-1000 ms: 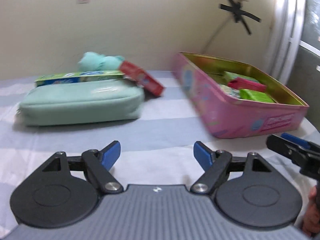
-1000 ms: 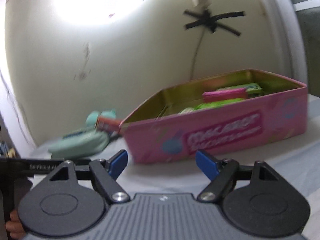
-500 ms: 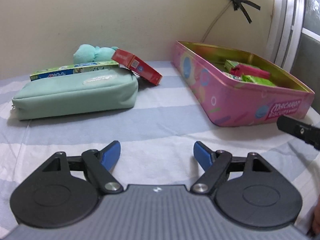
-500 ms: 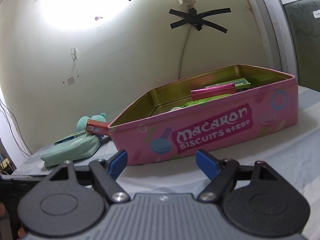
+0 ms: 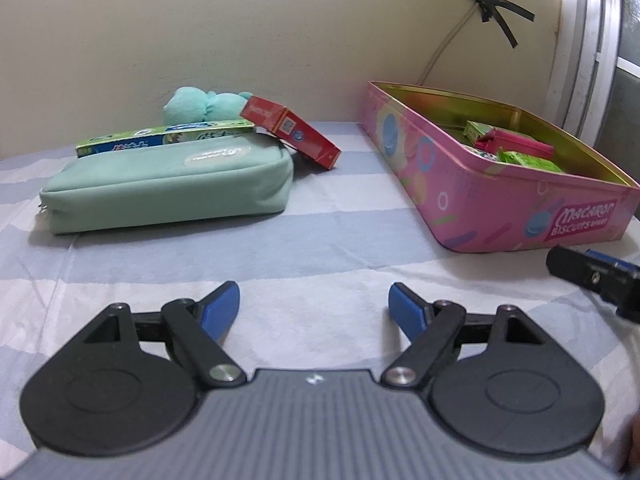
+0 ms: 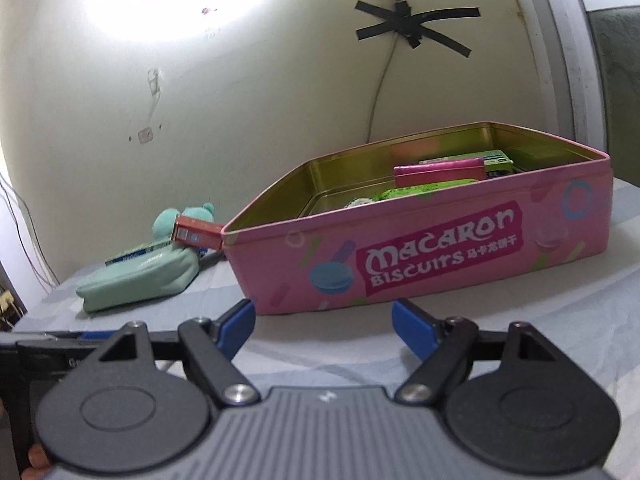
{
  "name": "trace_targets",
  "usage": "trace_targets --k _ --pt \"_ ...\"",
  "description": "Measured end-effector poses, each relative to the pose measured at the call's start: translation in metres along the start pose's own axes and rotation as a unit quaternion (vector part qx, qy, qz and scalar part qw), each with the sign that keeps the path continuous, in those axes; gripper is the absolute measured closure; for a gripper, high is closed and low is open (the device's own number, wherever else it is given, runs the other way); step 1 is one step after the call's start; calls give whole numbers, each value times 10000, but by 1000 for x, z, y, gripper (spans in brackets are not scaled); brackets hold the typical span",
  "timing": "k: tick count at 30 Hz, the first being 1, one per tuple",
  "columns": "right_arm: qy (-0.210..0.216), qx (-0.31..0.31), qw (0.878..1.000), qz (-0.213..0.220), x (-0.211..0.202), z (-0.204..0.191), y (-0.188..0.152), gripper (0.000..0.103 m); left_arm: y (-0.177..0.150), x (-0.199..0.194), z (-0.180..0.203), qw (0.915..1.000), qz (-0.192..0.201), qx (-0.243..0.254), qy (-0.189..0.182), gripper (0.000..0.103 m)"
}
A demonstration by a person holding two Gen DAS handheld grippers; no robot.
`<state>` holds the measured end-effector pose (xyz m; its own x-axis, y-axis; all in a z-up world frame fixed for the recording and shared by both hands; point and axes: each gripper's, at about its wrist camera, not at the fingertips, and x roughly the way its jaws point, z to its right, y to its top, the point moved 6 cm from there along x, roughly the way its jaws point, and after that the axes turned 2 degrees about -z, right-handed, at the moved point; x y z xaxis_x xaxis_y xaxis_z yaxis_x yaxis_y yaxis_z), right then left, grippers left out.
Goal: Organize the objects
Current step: 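Move the left gripper back toward the mint-green pouch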
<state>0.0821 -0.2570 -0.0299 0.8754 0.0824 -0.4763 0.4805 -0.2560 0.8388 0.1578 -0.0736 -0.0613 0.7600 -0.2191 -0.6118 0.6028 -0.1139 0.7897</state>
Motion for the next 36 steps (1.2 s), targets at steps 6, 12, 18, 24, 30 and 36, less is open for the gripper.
trace_targets --k 6,12,18,24,30,36 --pt "-10 -280 9994 -190 4 -9 -4 29 0 -1 -3 10000 4 -73 37 19" --pt "21 -205 9996 -202 3 -8 -5 29 0 -2 0 9999 -6 -113 41 15" --pt "-19 -23 9995 -301 2 -3 -5 30 -1 -1 4 9998 -36 -32 172 15" --pt "-190 -243 9981 -537 10 -10 -8 32 -2 -4 5 9999 17 -61 -138 14" --pt "-44 -426 9976 -552 9 -18 -11 37 -1 -12 4 9981 278 -166 -530 14" --pt "283 -800 9935 -763 12 -48 -18 40 4 -11 -17 9977 144 -522 -405 14"
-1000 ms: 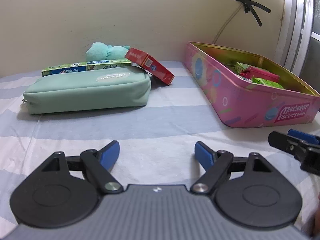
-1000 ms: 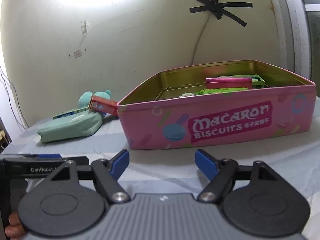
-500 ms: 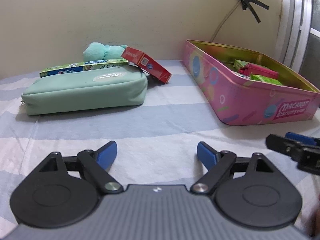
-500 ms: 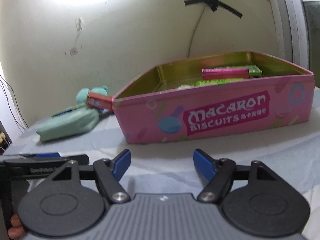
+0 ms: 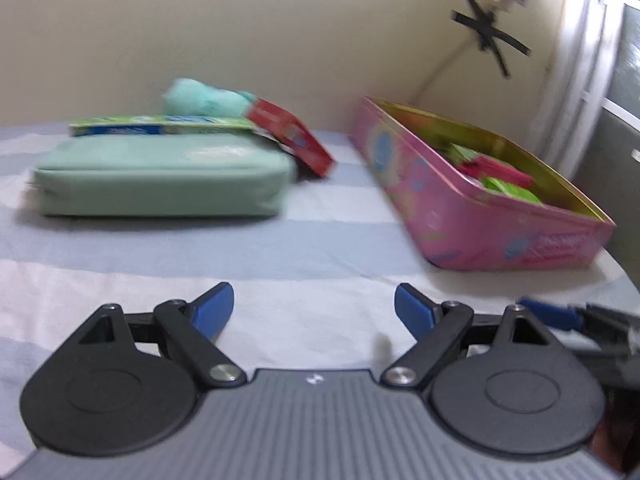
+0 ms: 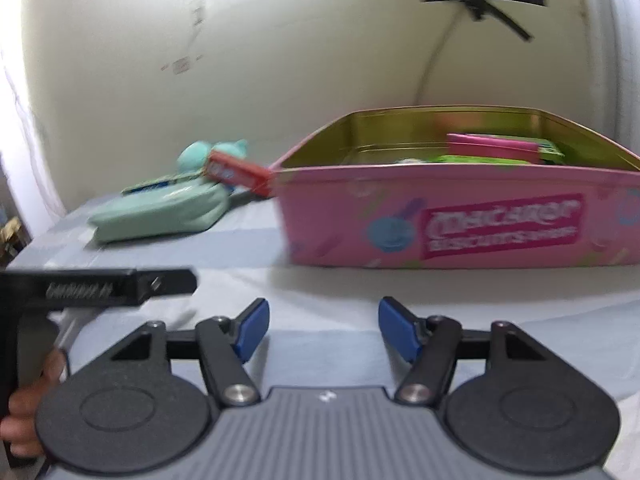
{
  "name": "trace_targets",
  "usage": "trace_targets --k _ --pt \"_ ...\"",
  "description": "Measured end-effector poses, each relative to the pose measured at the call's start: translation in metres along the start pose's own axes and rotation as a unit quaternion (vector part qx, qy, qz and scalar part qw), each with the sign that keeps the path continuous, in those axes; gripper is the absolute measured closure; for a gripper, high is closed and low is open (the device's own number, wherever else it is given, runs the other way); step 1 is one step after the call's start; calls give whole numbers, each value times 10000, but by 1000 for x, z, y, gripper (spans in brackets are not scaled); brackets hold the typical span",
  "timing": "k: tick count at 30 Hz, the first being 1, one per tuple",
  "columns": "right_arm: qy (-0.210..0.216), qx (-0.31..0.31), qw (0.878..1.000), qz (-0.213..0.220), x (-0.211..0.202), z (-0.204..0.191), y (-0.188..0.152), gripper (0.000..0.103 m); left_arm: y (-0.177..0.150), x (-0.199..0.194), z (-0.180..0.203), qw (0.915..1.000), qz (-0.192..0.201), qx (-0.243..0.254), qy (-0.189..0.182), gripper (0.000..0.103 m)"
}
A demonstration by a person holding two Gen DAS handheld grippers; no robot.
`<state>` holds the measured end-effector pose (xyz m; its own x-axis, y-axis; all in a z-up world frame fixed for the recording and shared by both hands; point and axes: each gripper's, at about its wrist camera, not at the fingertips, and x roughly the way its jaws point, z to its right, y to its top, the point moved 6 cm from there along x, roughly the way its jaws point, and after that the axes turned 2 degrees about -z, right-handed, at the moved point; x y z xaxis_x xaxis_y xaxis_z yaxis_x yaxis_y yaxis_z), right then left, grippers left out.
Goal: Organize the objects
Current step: 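Move the left gripper back toward the mint-green pouch, then grasp the mint-green pouch with the left gripper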
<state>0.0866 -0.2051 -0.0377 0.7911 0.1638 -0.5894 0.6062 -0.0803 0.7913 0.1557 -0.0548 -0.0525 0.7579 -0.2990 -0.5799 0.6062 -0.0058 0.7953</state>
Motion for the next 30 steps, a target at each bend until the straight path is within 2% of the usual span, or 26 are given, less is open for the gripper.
trace_targets --k 3,5,7,10,12,14,16,19,22,23,24,26,30 --pt "404 -340 9983 -243 9 -31 4 40 15 -23 -30 9982 369 -432 173 14" --pt "790 -585 9943 -420 18 -57 12 40 25 -37 -61 9952 572 -668 421 13" --pt "1065 -835 9896 -486 29 -83 26 38 33 -42 -97 9924 531 -908 644 12" --pt "1199 -915 9875 -455 55 -112 51 33 46 -40 -159 9832 319 -1451 1060 12" --pt "1152 -820 9892 -390 77 -124 68 31 54 -33 -191 9769 205 -1851 1049 9" --pt "890 -703 9931 -291 98 -128 82 29 61 -19 -211 9731 88 -2066 1011 7" --pt "747 -394 9961 -241 115 -121 94 28 64 -4 -214 9751 15 -2036 880 7" --pt "720 116 9970 -240 135 -102 104 20 65 19 -202 9827 -77 -1809 395 7" --pt "1032 597 9915 -512 157 -92 103 15 63 34 -183 9921 63 -1167 455 9" --pt "1048 653 9911 -498 158 -91 101 15 63 35 -176 9941 39 -1009 403 18" --pt "1020 630 9917 -466 157 -92 98 18 62 33 -175 9942 32 -1003 396 19" --pt "914 503 9937 -413 148 -96 92 26 58 26 -178 9933 -24 -1115 306 21" --pt "956 410 9931 -546 115 -96 72 30 40 -1 -166 9929 -214 -1134 291 21"
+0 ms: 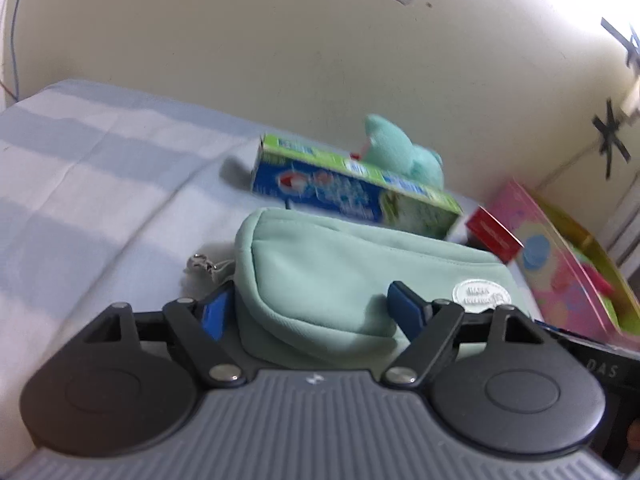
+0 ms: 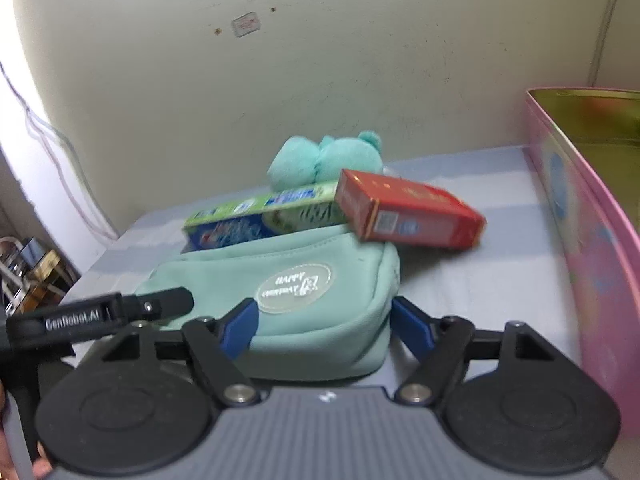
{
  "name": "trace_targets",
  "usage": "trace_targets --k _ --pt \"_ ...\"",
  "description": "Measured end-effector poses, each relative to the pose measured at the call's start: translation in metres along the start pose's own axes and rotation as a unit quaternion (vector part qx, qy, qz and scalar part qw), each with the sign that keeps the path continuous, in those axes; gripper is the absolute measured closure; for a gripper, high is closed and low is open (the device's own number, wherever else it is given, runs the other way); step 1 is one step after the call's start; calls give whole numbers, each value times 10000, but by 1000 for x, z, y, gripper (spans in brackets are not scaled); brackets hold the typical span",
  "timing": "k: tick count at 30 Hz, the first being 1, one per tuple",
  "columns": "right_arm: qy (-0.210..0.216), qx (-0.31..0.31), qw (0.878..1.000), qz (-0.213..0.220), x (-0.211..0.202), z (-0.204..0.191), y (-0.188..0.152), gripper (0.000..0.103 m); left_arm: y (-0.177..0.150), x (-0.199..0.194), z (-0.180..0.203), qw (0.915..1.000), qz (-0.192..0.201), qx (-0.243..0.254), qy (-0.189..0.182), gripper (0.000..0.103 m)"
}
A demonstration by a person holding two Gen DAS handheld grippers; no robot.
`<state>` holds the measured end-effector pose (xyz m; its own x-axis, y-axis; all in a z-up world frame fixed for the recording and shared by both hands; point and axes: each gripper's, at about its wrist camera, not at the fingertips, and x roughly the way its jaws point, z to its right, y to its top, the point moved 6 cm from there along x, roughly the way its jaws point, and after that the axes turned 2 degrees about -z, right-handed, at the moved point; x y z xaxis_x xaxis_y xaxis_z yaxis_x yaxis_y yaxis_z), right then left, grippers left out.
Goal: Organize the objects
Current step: 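Grasp the mint-green pouch with the left gripper, then carry the mint-green pouch into the pink tin with the left gripper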
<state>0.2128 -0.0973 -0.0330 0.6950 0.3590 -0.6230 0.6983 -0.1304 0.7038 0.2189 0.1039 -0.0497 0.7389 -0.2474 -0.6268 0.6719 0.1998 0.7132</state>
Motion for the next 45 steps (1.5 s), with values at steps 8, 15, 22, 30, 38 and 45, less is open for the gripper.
trace_targets --k 8,15,22,30,38,45 --pt "-71 -165 9996 209 -103 19 -75 31 -81 -60 59 9976 -112 516 -446 21" --pt "-884 364 9924 769 -194 94 -126 29 -137 -65 162 9811 -412 1531 -1108 19" --pt "-1302 1104 9760 1352 -253 157 -165 26 -172 -57 238 9622 -559 2258 -1415 14" --pt "-1096 1070 9759 1555 -268 171 -181 17 -171 -53 247 9534 -889 2297 -1741 10" --pt "-879 775 9695 2151 -295 169 -142 38 -125 -80 270 9509 -279 2391 -1946 15" --pt "-1404 349 9614 2341 -279 202 -26 37 -44 -36 335 9495 127 2697 -1599 15"
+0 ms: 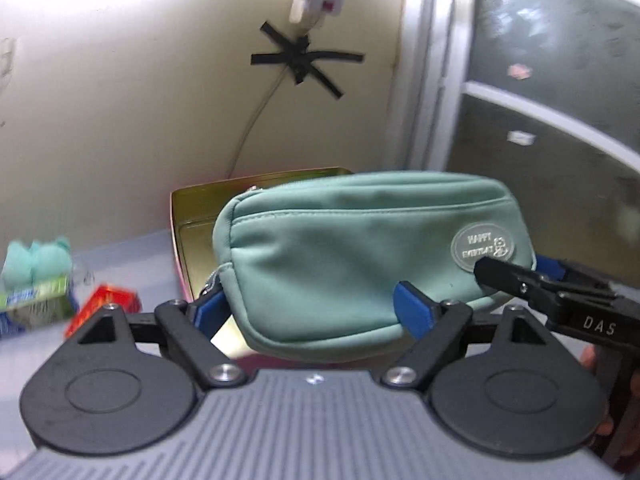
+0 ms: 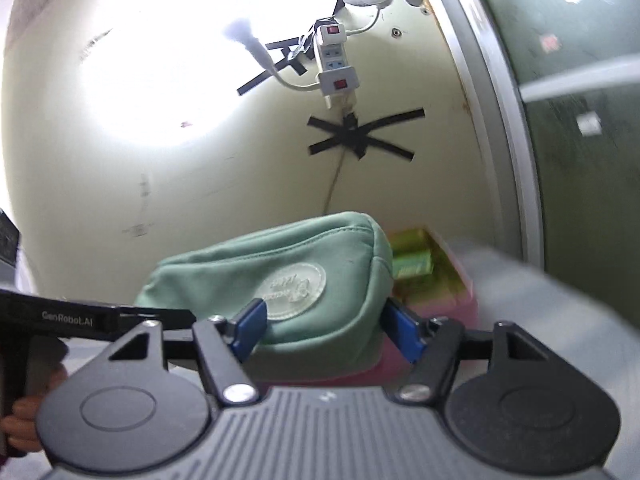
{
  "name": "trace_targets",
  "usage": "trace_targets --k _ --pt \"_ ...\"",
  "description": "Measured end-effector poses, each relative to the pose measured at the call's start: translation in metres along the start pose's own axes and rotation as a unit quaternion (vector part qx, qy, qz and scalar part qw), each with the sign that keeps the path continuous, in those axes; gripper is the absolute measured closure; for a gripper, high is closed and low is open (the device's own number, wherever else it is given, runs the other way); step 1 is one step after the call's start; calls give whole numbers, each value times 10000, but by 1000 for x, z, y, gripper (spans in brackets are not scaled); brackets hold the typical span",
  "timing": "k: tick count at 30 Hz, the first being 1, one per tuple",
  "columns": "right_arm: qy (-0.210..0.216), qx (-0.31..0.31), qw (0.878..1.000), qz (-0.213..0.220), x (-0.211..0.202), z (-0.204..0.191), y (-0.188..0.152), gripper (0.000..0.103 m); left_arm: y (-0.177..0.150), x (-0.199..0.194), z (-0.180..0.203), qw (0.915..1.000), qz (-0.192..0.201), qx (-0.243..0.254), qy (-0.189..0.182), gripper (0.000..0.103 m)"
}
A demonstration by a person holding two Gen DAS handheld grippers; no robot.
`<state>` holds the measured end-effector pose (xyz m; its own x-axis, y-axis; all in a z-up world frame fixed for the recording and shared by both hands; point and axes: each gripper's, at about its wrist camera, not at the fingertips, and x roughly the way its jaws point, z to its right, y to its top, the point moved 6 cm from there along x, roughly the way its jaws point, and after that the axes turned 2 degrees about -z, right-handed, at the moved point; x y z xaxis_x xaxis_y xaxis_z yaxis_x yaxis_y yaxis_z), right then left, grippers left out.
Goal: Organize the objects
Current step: 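Carry the mint-green pouch into the pink tin with the left gripper, then lower the pouch into the tin and open the left gripper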
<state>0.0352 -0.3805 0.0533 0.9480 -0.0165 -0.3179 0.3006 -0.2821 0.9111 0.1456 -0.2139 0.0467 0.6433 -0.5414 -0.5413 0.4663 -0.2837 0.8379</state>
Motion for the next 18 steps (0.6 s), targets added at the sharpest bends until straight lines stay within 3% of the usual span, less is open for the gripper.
trace_targets --k 3,9,13,15,18 --pt "-207 0 9990 -388 52 16 14 37 15 47 -10 9987 -447 -220 110 15" --pt "-383 -40 9935 -1067 120 35 13 33 21 105 -27 9955 -793 -301 414 14" --pt "-760 -252 9924 -930 133 37 9 26 17 109 -32 9941 -616 -252 856 14" --pt "-748 -136 9943 -747 125 38 9 23 15 103 -29 9927 -512 -92 1084 14" --pt "-776 -5 9956 -519 101 34 9 20 10 84 -27 9927 -439 -172 1110 14"
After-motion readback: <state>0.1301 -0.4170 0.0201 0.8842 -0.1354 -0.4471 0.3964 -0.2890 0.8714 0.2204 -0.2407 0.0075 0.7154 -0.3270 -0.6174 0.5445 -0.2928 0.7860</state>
